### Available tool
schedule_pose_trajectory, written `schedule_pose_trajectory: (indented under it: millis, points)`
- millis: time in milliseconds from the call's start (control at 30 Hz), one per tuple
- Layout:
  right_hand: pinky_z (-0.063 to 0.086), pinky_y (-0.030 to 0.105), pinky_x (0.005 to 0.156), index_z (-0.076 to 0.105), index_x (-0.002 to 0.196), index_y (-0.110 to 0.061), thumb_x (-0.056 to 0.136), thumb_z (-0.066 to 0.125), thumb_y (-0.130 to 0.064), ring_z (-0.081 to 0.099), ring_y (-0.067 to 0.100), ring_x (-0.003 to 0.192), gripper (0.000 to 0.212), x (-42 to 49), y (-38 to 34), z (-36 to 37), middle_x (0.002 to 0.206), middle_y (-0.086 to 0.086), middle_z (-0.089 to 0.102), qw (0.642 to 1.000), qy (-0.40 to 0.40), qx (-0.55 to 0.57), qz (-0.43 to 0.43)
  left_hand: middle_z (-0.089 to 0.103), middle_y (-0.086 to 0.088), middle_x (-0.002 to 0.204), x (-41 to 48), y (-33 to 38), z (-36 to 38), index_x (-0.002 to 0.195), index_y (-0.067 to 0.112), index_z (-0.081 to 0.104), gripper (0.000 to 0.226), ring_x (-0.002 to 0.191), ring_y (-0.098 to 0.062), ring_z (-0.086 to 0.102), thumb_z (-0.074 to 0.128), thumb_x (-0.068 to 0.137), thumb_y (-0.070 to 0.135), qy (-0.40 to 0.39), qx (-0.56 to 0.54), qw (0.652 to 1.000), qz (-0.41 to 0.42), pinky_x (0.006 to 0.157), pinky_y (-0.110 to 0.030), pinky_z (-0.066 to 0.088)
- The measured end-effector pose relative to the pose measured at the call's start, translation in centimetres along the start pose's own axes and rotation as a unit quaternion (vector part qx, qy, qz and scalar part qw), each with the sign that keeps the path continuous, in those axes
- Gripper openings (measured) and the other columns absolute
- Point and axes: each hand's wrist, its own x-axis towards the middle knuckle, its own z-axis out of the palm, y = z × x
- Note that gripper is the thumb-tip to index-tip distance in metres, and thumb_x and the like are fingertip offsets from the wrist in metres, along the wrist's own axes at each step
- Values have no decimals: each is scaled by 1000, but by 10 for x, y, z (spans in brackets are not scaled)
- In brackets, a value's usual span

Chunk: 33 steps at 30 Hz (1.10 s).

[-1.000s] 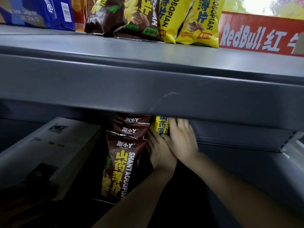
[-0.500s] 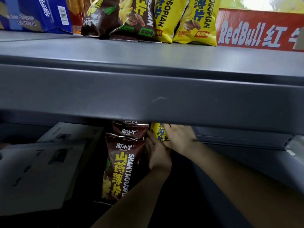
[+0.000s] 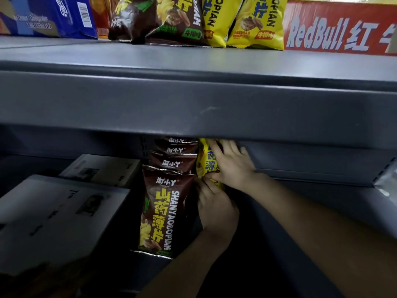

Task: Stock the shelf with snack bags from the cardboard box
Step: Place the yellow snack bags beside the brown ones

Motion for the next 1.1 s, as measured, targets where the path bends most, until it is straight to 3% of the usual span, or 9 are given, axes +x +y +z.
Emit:
schedule_pose_trajectory:
  millis: [67,200,300,367,567,667,733,833,1100]
  points:
    - [23,48,110,6,152,-28,71,68,-61,18,25,142,107,-3,1,0,151,5,23,1000,8,-28,-4,27,-35,146,-3,-2,3,141,-12,27,89,134,-42,37,67,77,35,-19,0,1000,0,105,-41,39]
    - [16,53,116,-2,153,-24,67,72,-61,12,24,144,119,-9,6,5,154,6,17,999,-12,-50,1,38,-36,139,1,-5,-1,137,-13,37,93,125,-42,49,71,75,48,-19,13,1000,-1,95,-41,48]
    - [14,48,118,-2,153,-22,67,74,-58,11,23,145,121,-7,12,3,155,4,15,999,-36,-9,-14,5,-30,154,2,-6,-2,147,-8,5,85,144,-37,16,44,94,46,-82,-4,997,-1,114,-39,24]
    - [18,45,118,5,153,-21,70,74,-55,15,23,144,113,-6,15,-3,154,3,19,998,-42,39,-22,-1,-27,156,2,-10,-2,147,-8,4,78,146,-34,8,35,98,44,-97,9,995,-6,116,-38,17]
    - [40,44,102,40,139,-10,89,58,-22,42,30,128,54,-22,29,-14,137,10,47,985,35,166,24,41,-19,143,-10,-14,-9,139,-3,37,60,135,-34,37,51,91,29,-68,25,997,28,107,-39,34]
    - [38,39,105,41,140,-10,90,57,-18,41,29,127,53,-41,35,-19,135,11,47,976,41,206,53,68,-13,105,-22,-12,-9,103,7,70,41,107,-35,62,61,67,24,-24,47,995,86,86,-43,52]
    - [40,39,103,45,138,-10,91,57,-18,44,30,125,49,-58,37,-24,131,12,50,975,38,212,59,70,-4,87,-33,-3,-21,86,17,73,35,90,-27,68,51,61,26,-2,37,991,130,72,-35,56]
    - [44,42,98,49,135,-15,93,55,-23,47,28,123,43,-88,39,-36,128,8,52,978,28,201,48,67,2,83,-57,14,-36,83,24,70,40,82,-22,65,35,65,26,34,-5,982,186,66,-31,54]
    - [43,39,98,51,133,-24,96,48,-32,54,19,119,38,-198,73,-72,132,-5,53,984,2,167,65,63,1,85,-134,65,-42,81,17,66,32,82,-24,58,37,69,22,9,-75,955,286,71,-30,51]
